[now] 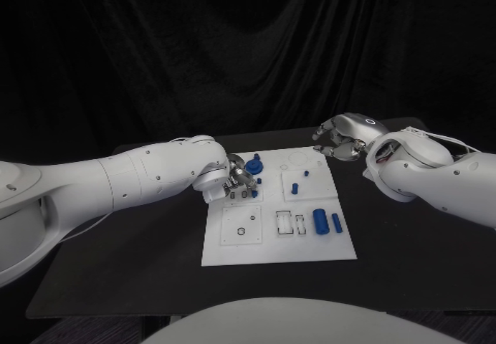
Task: Assemble the parts on the task board
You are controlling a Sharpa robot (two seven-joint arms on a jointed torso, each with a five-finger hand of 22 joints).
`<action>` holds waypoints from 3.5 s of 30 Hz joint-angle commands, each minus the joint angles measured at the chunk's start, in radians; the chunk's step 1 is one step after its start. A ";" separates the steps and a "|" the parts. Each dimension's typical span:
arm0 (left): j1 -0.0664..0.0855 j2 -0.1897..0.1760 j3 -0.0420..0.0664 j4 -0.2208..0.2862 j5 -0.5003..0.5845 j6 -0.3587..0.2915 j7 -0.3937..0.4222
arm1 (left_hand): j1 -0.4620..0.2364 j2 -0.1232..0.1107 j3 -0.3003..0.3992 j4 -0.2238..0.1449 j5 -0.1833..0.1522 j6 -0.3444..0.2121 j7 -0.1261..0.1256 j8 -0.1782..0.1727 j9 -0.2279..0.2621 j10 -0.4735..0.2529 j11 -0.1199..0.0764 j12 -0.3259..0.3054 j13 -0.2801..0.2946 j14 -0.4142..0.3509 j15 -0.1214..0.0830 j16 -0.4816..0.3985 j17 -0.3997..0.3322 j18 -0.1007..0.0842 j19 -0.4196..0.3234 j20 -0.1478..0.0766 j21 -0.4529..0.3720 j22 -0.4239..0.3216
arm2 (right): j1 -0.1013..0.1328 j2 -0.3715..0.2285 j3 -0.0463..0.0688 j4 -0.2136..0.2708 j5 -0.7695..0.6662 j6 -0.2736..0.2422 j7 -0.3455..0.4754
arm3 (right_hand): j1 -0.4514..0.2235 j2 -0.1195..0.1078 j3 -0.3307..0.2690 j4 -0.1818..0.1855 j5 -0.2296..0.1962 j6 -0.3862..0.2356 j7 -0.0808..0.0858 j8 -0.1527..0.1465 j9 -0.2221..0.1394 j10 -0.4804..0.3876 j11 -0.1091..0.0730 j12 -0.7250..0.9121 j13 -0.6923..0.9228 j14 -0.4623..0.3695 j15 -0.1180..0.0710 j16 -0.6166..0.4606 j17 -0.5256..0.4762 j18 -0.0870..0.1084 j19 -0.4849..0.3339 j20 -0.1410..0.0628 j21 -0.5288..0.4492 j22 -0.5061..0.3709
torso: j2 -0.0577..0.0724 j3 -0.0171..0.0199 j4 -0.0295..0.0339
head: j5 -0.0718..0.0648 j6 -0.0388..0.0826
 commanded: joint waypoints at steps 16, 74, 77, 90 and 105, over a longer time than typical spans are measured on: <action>-0.008 -0.032 -0.002 0.028 0.006 0.002 0.022 | -0.008 -0.015 0.026 -0.012 0.004 0.001 0.002 -0.002 0.008 0.103 0.006 0.003 0.263 0.104 0.005 0.003 0.263 0.006 -0.004 0.002 -0.009 0.138 | -0.006 -0.005 0.001 0.002 -0.003 0.015 -0.023 | 0.010 -0.002 0.003 -0.002 -0.007 0.008 -0.001 0.003 -0.001 0.040 0.005 -0.006 0.197 0.053 0.010 -0.003 0.052 0.003 0.007 0.009 -0.008 0.187 | 0.000 -0.0003 0.0008 | 0.007 0.000; -0.010 -0.105 -0.002 0.119 0.006 -0.102 0.058 | -0.159 -0.050 -0.145 0.145 -0.198 0.010 0.001 -0.014 0.032 0.103 0.009 0.003 0.263 0.104 0.007 0.003 0.263 0.003 0.006 0.005 -0.002 0.156 | -0.013 -0.016 0.001 0.006 -0.003 0.039 -0.044 | 0.004 -0.001 0.004 0.001 -0.008 0.008 0.000 0.000 -0.006 0.040 0.006 -0.006 0.197 0.052 0.011 -0.004 0.050 0.003 0.006 0.010 -0.010 0.187 | 0.002 0.0005 -0.0017 | 0.010 0.000; -0.010 -0.100 -0.002 0.116 0.004 -0.095 0.031 | -0.152 -0.045 -0.171 0.158 -0.210 0.020 -0.003 -0.006 0.042 0.103 0.005 0.003 0.263 0.104 0.003 0.003 0.263 0.003 0.009 0.002 0.001 0.157 | -0.013 -0.015 0.001 0.005 -0.003 0.042 -0.046 | 0.007 -0.002 0.006 -0.001 -0.002 0.009 -0.001 0.000 -0.007 0.039 0.006 -0.006 0.197 0.052 0.011 -0.005 0.050 0.003 0.006 0.010 -0.010 0.187 | 0.002 0.0007 -0.0002 | 0.010 0.000; -0.010 -0.095 -0.002 0.118 -0.140 -0.132 -0.024 | -0.086 -0.008 -0.344 0.190 -0.241 -0.003 -0.047 0.198 0.420 0.103 -0.035 0.003 0.263 0.104 -0.033 0.003 0.263 0.000 0.029 -0.033 0.004 0.159 | -0.013 -0.014 0.001 0.004 -0.003 0.049 -0.050 | 0.010 -0.003 0.009 -0.005 0.012 0.011 -0.001 -0.001 -0.010 0.039 0.005 -0.007 0.196 0.052 0.011 -0.005 0.049 0.003 0.006 0.010 -0.011 0.187 | 0.000 0.0009 -0.0005 | 0.010 0.000; -0.010 -0.081 -0.002 0.115 -0.169 -0.117 0.003 | -0.060 -0.006 -0.371 0.180 -0.235 -0.022 -0.054 0.242 0.511 0.103 -0.041 0.003 0.263 0.104 -0.039 0.003 0.263 -0.001 0.032 -0.039 0.003 0.161 | -0.013 -0.012 0.001 0.003 -0.003 0.054 -0.053 | 0.011 -0.003 0.010 -0.006 0.015 0.011 -0.001 -0.001 -0.011 0.039 0.005 -0.007 0.196 0.052 0.011 -0.005 0.049 0.003 0.005 0.010 -0.011 0.186 | 0.001 0.0012 -0.0008 | 0.013 0.000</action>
